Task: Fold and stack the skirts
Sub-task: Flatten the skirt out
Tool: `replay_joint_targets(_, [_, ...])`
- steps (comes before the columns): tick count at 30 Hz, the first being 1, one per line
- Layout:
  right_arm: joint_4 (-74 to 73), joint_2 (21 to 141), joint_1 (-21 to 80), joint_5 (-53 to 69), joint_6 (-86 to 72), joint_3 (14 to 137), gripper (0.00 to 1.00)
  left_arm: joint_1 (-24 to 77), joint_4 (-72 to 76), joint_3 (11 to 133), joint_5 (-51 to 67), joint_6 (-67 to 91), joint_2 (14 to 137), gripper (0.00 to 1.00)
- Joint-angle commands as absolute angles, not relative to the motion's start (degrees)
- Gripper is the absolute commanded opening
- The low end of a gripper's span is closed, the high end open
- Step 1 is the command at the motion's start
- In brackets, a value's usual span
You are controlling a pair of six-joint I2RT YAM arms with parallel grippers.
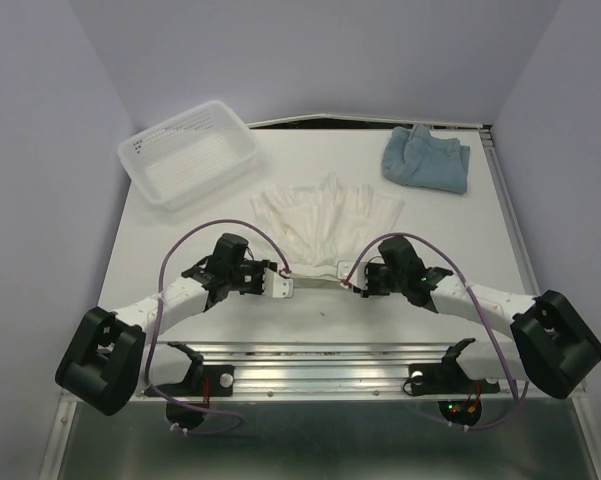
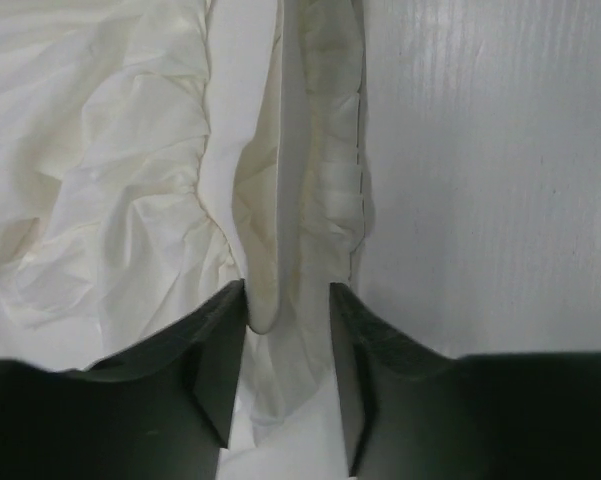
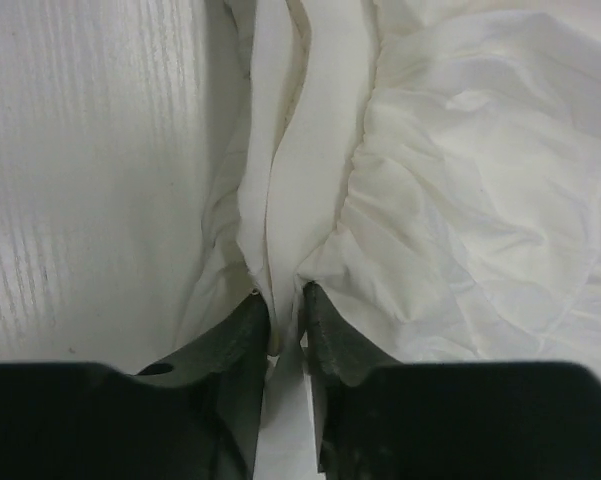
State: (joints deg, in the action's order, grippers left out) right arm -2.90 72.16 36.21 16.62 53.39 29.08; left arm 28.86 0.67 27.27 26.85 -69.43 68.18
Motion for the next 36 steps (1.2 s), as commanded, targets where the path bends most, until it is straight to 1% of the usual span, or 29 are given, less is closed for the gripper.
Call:
replay_joint_targets(1, [2.29, 72.07, 36.56, 15.82, 52.83, 29.7, 0.18, 29.18, 3.25, 29.53, 27.86, -69.79, 67.59, 0.32])
replay_joint_targets(2, [1.94, 71.81, 36.56, 15.65, 52.47, 30.06, 0.11, 29.18, 3.25, 29.79, 27.69, -69.09, 67.41, 0.26])
replay_joint_targets(3, [1.41, 71.72, 36.56, 15.21, 52.21, 30.58, 0.04, 29.18, 2.99, 30.14, 27.25, -68.47, 67.41, 0.15])
replay_joint_targets(4, [1.06, 71.54, 36.56, 13.99, 51.68, 31.63, 0.01, 29.18, 2.47, 31.28, 26.99, -67.42, 67.41, 0.09])
replay_joint_targets(5, [0.45, 70.93, 36.56, 13.1, 51.42, 32.16, 0.01, 29.09, 1.68, 31.81, 26.55, -66.63, 67.33, 0.02])
replay_joint_targets(6, [0.27, 70.58, 36.56, 11.53, 51.33, 32.69, 0.01, 28.92, 1.5, 33.21, 25.67, -65.66, 67.06, 0.0])
replay_joint_targets(9, [0.18, 68.3, 35.61, 10.02, 51.42, 35.15, 0.01, 26.38, 0.53, 36.37, 25.31, -61.8, 66.45, 0.0])
replay_joint_targets(12, [-2.63, 68.46, 31.39, 10.11, 51.07, 41.03, 0.01, 23.21, 0.26, 42.08, 26.63, -57.67, 66.97, 0.0])
replay_joint_targets(14, [-4.03, 71.18, 25.95, 11.59, 50.98, 45.59, 0.01, 20.14, 0.87, 47.18, 26.89, -55.91, 69.15, 0.0])
replay_joint_targets(16, [-4.83, 75.92, 22.52, 13.44, 50.54, 53.67, 0.01, 18.02, 1.76, 53.15, 26.63, -53.01, 71.44, 0.0])
replay_joint_targets(17, [-5.27, 77.85, 19.98, 13.8, 50.62, 56.4, 0.01, 17.76, 2.71, 55.17, 25.5, -52.39, 74.59, 0.0])
replay_joint_targets(18, [-5.19, 79.79, 19.08, 14.76, 50.45, 61.82, 0.01, 17.67, 3.59, 57.37, 24.79, -50.73, 76.27, 0.0])
replay_joint_targets(19, [-5.1, 83.98, 18.12, 15.29, 50.36, 64.83, 0.01, 17.32, 4.39, 62.18, 24.35, -49.76, 80.2, 0.0])
replay_joint_targets(21, [-5.19, 89.18, 16.18, 15.38, 50.27, 71.33, 0.01, 17.14, 7.02, 67.91, 21.72, -47.56, 84.79, 0.0])
replay_joint_targets(22, [-5.1, 94.69, 15.48, 15.64, 50.19, 78.59, 0.01, 16.88, 7.64, 74.81, 20.75, -45.63, 90.03, 0.0])
replay_joint_targets(25, [-5.1, 103.07, 13.62, 14.86, 49.92, 91.1, 0.01, 16.09, 7.56, 86.18, 18.29, -43.16, 97.71, 0.0])
replay_joint_targets(26, [-5.1, 107.88, 12.84, 14.42, 49.66, 99.23, 0.01, 15.82, 7.91, 93.09, 16.89, -42.55, 101.82, 0.0])
replay_joint_targets(27, [-5.1, 110.02, 12.22, 14.07, 49.57, 103.23, 0.01, 15.65, 7.91, 96.47, 16.61, -42.54, 103.52, 0.0])
replay_joint_targets(28, [-5.53, 113.52, 12.22, 13.45, 49.83, 110.49, 0.01, 15.56, 8.43, 101.99, 16.26, -42.45, 106.32, 0.0])
replay_joint_targets(29, [-6.06, 115.03, 12.22, 13.27, 50.01, 113.96, 0.01, 15.38, 8.52, 104.3, 15.65, -42.45, 107.48, 0.0])
replay_joint_targets(33, [-7.03, 117.68, 11.69, 13.01, 50.01, 123.29, 0.01, 15.12, 8.96, 112.23, 15.03, -41.75, 110.21, 0.0])
replay_joint_targets(35, [-6.68, 116.9, 11.69, 13.18, 49.49, 123.66, 0.01, 15.12, 10.1, 112.68, 14.94, -41.66, 109.34, 0.0])
replay_joint_targets(36, [-6.68, 114.89, 11.69, 14.23, 49.57, 121.75, 0.01, 15.12, 10.46, 111.81, 15.46, -42.1, 108.64, 0.0])
